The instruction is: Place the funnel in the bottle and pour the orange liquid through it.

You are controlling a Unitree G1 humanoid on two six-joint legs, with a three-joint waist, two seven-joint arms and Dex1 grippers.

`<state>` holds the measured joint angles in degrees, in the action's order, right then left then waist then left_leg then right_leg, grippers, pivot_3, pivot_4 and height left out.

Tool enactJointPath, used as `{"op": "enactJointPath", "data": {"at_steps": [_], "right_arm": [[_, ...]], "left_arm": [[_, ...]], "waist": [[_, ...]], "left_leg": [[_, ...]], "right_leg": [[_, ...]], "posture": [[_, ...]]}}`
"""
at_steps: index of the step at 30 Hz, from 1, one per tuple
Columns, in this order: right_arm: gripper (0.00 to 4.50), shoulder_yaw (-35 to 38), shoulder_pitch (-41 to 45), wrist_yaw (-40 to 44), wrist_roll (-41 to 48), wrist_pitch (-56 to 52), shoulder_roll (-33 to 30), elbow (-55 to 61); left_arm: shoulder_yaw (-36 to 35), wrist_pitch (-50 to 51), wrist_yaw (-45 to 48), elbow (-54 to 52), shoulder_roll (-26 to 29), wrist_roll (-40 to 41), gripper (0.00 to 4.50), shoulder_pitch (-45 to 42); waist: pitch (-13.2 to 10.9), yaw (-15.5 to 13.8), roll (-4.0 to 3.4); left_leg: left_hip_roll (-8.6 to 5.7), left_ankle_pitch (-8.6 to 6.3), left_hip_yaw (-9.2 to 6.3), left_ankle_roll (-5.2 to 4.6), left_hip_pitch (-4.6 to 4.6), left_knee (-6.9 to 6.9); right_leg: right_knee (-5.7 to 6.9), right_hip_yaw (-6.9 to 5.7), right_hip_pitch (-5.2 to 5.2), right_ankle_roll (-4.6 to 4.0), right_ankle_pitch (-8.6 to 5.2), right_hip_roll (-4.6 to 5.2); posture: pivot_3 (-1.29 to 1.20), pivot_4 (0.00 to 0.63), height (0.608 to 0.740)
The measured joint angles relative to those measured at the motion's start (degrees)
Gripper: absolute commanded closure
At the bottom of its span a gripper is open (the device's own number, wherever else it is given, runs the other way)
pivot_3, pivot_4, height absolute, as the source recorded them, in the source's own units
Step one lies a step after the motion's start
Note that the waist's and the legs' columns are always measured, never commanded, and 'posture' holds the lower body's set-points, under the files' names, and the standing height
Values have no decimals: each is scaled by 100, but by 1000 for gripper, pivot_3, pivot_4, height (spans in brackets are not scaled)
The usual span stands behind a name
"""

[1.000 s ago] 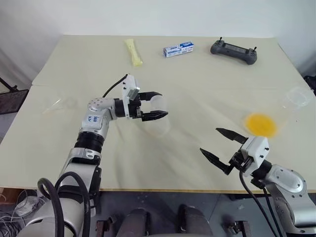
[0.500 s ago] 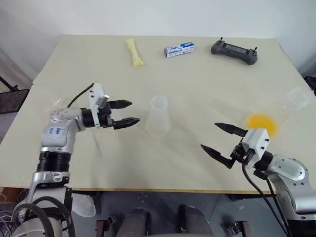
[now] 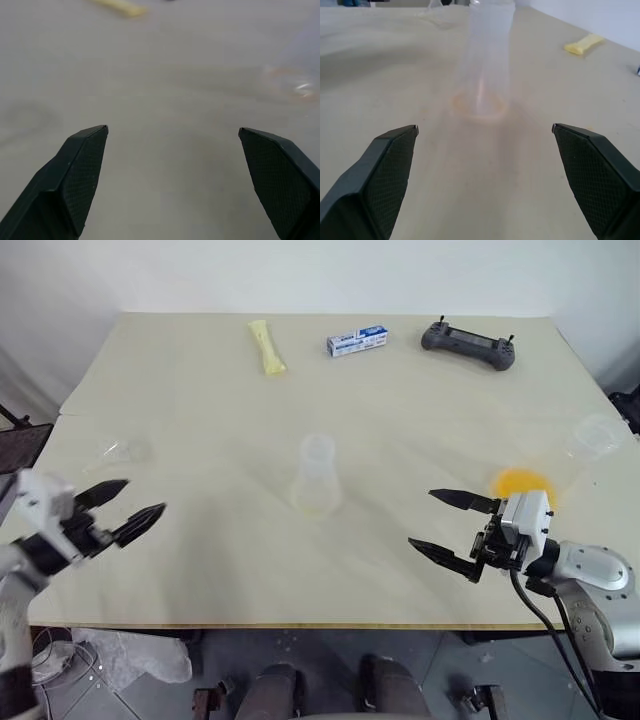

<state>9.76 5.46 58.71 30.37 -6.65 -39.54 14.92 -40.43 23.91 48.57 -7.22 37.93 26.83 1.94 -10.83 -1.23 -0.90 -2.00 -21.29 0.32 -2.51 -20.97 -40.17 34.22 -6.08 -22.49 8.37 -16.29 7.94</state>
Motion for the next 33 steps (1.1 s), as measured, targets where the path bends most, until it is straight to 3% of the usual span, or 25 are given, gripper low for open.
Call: {"op": "enactJointPath", "data": {"at_steps": [5,9,17,24,33], "right_arm": [[0,-180,339,84,-22,1,28,-225],[0,-339,526,119,-88,5,138,-408],[0,-436,616,170,-197,23,178,-512],[0,-407,421,101,-217,21,174,-456],[0,-339,294,6,-223,20,171,-345]], "left_arm": [[-453,-179,-471,-399,-383,73,49,623],[-321,-180,-1070,-637,-596,6,49,605],[570,-209,-3301,-440,-931,-1258,49,-590],[1086,-51,-4994,993,-1012,-2235,49,-1959],[1610,-254,-5745,2259,-1264,-2504,49,-2878]], "waist": [[2,-31,3],[2,-32,3],[5,-33,8],[9,-23,15],[10,-36,20]], "left_leg": [[-17,2,-13,-3,2,-4],[-22,2,-17,-3,1,-4],[-31,4,-9,-6,3,-2],[-33,4,-1,-6,9,-1],[-35,5,-2,-6,10,-3]], "right_leg": [[10,12,8,-2,0,27],[16,11,5,-2,0,32],[35,-12,-4,-1,0,28],[49,-13,-10,-1,0,26],[52,-13,-8,0,1,27]], "posture": [[0,150,740],[0,150,740],[0,150,740],[0,150,740],[0,150,740]]}}
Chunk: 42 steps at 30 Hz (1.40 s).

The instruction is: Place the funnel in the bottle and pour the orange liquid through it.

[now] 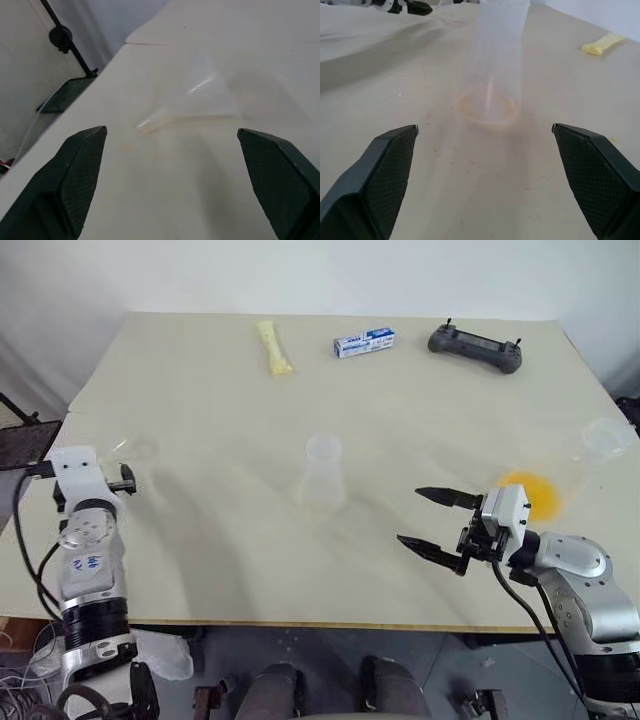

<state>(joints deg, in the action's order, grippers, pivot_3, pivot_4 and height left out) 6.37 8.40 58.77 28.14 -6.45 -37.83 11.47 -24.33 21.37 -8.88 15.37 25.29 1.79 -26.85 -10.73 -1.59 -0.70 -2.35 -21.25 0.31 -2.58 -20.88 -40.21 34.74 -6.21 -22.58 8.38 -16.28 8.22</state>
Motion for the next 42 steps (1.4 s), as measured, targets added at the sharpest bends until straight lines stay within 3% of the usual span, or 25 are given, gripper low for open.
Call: {"op": "enactJointPath", "data": {"at_steps": [29,33,42], "right_arm": [[0,53,-80,-8,-123,33,-6,-6],[0,53,-82,-34,-164,33,-6,-6],[0,75,-104,-52,-189,50,-7,-6]], "left_arm": [[247,-1572,-1078,3018,27,24,49,-1805],[243,-1637,-1178,3085,34,33,937,-1804],[66,-1377,-1281,2578,63,201,3911,-1413]], "waist": [[-1,10,14],[-1,13,15],[-1,11,16]], "left_leg": [[0,0,4,0,-1,-2],[0,0,4,0,-2,-3],[0,0,1,0,-2,-4]], "right_leg": [[2,-8,-1,2,1,0],[2,-9,-1,2,1,0],[4,-9,-2,2,1,1]], "posture": [[0,150,740],[0,150,740],[0,150,740]]}}
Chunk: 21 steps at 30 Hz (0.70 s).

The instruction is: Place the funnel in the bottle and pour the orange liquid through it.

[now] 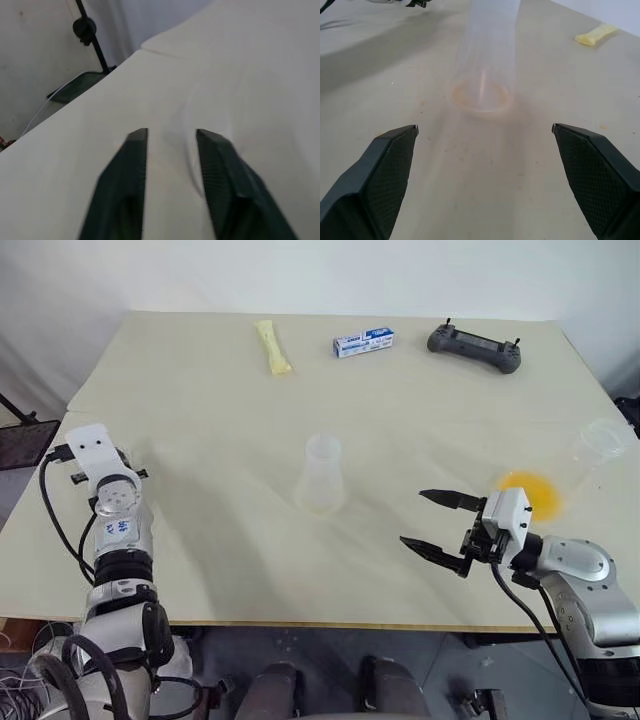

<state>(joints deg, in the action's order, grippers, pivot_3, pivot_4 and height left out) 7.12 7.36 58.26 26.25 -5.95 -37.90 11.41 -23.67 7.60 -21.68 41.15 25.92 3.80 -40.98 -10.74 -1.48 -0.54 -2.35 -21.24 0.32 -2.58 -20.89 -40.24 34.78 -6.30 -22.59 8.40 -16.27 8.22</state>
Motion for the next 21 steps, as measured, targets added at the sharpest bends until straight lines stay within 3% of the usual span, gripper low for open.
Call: {"op": "enactJointPath", "data": {"at_steps": [2,11,17,21], "right_arm": [[0,0,0,0,-28,47,0,-1],[0,0,3,-2,-46,124,1,-53],[0,4,-33,-46,-49,180,2,-53],[0,7,-95,-104,-50,210,4,-53]], "left_arm": [[-3,135,13,-194,0,36,4465,92],[8,879,404,-1085,7,123,4465,379],[430,897,1752,-2096,190,309,4465,640],[559,1210,2770,-2906,164,941,4465,653]], "waist": [[0,-5,1],[1,3,2],[1,-9,2],[1,12,2]], "left_leg": [[-1,0,-1,0,0,-1],[0,0,-1,0,0,-1],[-1,0,-5,0,-1,-3],[1,0,-3,0,-1,-4]], "right_leg": [[1,0,0,0,0,0],[2,1,1,0,0,0],[1,1,2,0,0,1],[0,2,2,0,0,1]], "posture": [[0,150,740],[0,150,740],[0,150,740],[0,150,740]]}}
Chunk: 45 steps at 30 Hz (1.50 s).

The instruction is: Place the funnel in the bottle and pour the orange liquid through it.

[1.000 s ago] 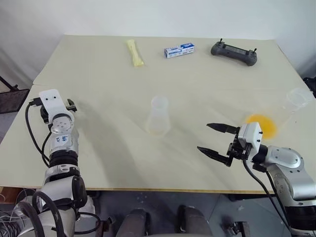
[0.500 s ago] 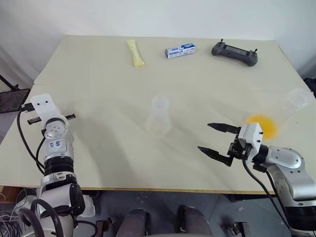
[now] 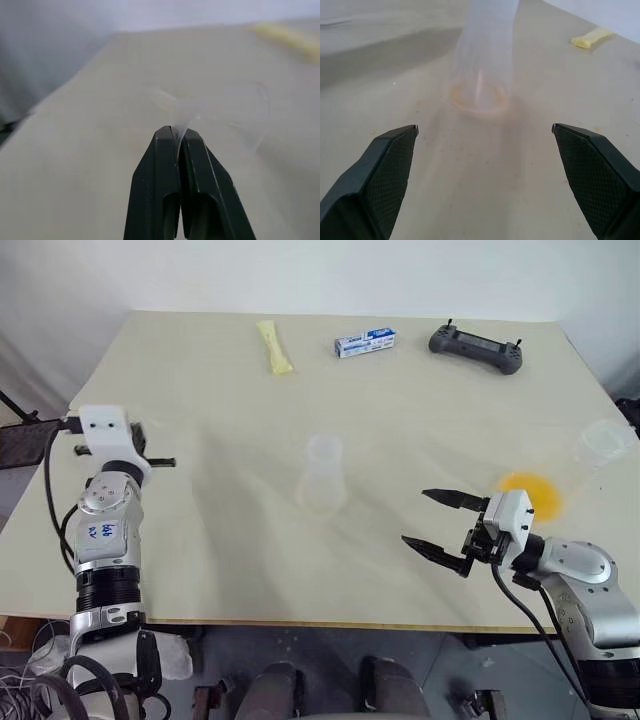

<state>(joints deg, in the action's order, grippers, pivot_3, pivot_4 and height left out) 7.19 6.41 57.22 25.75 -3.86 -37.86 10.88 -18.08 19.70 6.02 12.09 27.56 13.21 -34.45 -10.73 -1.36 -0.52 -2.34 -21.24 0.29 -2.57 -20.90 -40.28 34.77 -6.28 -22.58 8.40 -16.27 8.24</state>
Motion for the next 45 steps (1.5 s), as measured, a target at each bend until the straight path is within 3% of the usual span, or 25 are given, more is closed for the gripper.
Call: {"op": "enactJointPath", "data": {"at_steps": [7,15,20,28,34,45], "right_arm": [[0,5,-47,-161,-4,1,8,16],[0,64,-386,-450,-10,26,63,270],[0,70,-541,-517,-12,143,164,375],[0,63,-326,-577,-64,237,217,419],[0,61,-447,-723,-164,248,298,486],[0,53,-701,-921,-218,247,400,711]], "left_arm": [[161,1247,1592,-926,188,1307,4465,-229],[505,3797,2850,-652,1135,2395,4465,-1652],[1153,4637,3814,-232,1460,2589,4465,-2263],[2676,4839,6032,972,1675,2396,4465,-3663],[3866,4350,7177,1597,1737,1573,4465,-3870],[4199,3839,7958,2633,1405,661,4465,-4480]], "waist": [[0,9,0],[-1,0,1],[-2,20,-1],[-3,10,-2],[-6,20,-6],[-8,10,-5]], "left_leg": [[2,0,1,0,0,0],[-3,1,-5,-2,-5,-4],[5,2,-1,0,-3,0],[9,2,6,1,-8,2],[16,2,13,1,-18,4],[16,2,14,0,-23,0]], "right_leg": [[-1,1,0,0,0,-3],[-1,2,1,0,0,-4],[-2,7,0,0,-1,-19],[-12,12,-2,0,-1,-26],[-14,15,-11,-1,-2,-34],[-13,17,-15,-1,-1,-32]], "posture": [[0,150,740],[0,150,740],[0,150,740],[0,150,740],[0,150,740],[0,150,740]]}}
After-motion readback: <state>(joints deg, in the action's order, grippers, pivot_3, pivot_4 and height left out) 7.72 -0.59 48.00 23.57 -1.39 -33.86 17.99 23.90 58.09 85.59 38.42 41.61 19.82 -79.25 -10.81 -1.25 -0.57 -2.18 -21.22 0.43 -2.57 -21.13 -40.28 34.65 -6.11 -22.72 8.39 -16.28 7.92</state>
